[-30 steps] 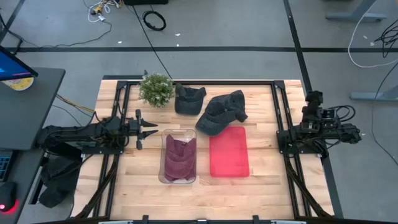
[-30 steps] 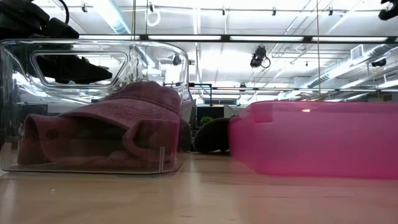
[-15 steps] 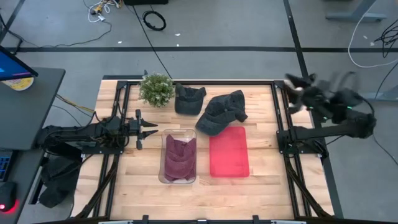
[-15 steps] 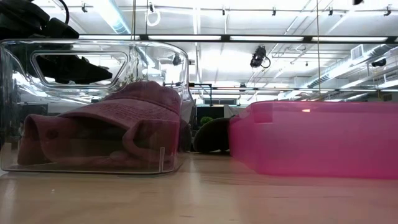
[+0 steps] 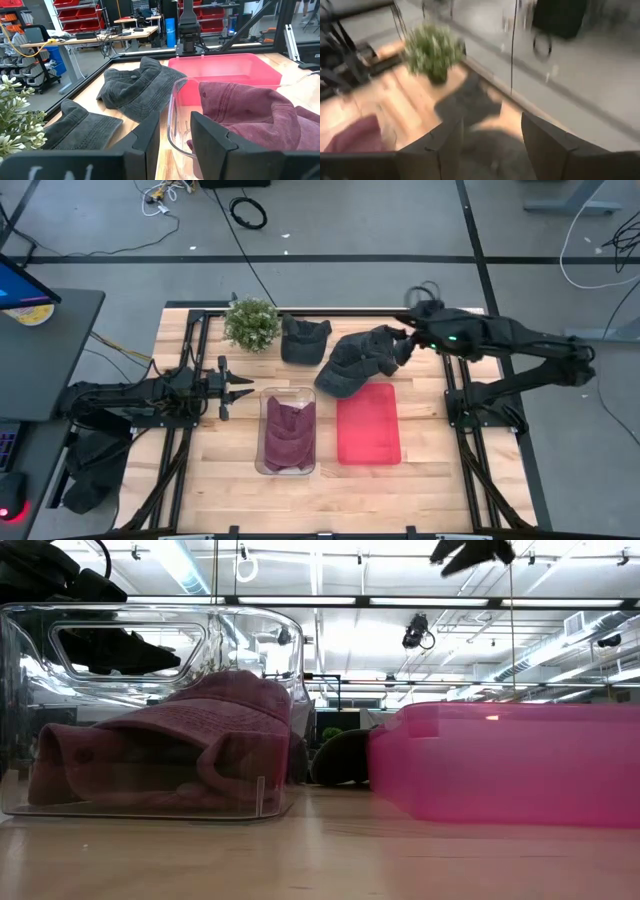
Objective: Pick & Place hat
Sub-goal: Put the black cap into the red bin
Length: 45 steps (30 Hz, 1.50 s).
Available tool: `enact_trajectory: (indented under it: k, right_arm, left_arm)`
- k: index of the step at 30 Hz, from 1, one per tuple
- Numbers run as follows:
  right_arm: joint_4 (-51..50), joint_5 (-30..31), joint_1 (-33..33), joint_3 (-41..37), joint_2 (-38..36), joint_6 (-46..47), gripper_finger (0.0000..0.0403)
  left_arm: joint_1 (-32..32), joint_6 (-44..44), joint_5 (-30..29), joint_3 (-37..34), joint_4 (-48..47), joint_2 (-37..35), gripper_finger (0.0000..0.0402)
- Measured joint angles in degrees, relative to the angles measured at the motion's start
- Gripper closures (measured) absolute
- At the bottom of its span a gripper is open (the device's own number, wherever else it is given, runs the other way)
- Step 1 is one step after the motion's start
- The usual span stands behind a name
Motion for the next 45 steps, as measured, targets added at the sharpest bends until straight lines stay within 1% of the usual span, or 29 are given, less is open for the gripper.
enact_trajectory:
  k: [2, 4, 6, 8, 15, 24, 32, 36, 41, 45]
  right_arm:
    - [-2.33, -5.64, -2.21, 0.68, 2.6, 2.55, 0.0198]
    - [-2.55, -11.7, -4.32, 0.68, 4.5, 2.77, 0.0198]
    - [-2.26, -15.82, -6.31, 0.52, 6.02, 2.71, 0.0198]
    - [-2.5, -18.33, -8.18, 0.22, 7.79, 2.47, 0.0198]
    - [-4.07, -24.08, -13.27, 0.18, 14.14, 0.5, 0.0198]
    - [-2.69, -29.38, -17.19, 0.14, 21.17, -2.98, 0.0198]
    - [-0.33, -29.53, -18.29, 0.11, 24.54, -4.36, 0.0198]
    - [-0.35, -32.12, -18.29, 0.11, 26.16, -5.39, 0.0198]
    - [-0.03, -33.95, -18.11, 0.11, 28.28, -5.03, 0.0198]
    - [2.4, -33.93, -18.09, 0.11, 29.11, -2.17, 0.0198]
  left_arm:
    - [0.0, 0.02, 0.0, 0.0, 0.0, 0.0, 0.0287]
    - [-0.01, 0.01, 0.0, -0.01, 0.0, 0.0, 0.0287]
    - [-0.02, 0.02, 0.0, -0.01, 0.0, 0.0, 0.0287]
    - [0.0, 0.02, 0.0, -0.02, 0.0, 0.0, 0.0287]
    - [-0.02, 0.02, 0.0, -0.02, 0.0, 0.0, 0.0287]
    - [0.0, 0.01, 0.0, -0.02, 0.02, 0.0, 0.0287]
    - [-0.01, 0.02, 0.0, -0.02, 0.02, 0.0, 0.0287]
    - [-0.02, 0.02, 0.0, -0.02, 0.02, 0.0, 0.0287]
    - [-0.01, 0.02, 0.0, -0.02, 0.02, 0.0, 0.0287]
    - [-0.02, 0.02, 0.0, -0.02, 0.02, 0.01, 0.0287]
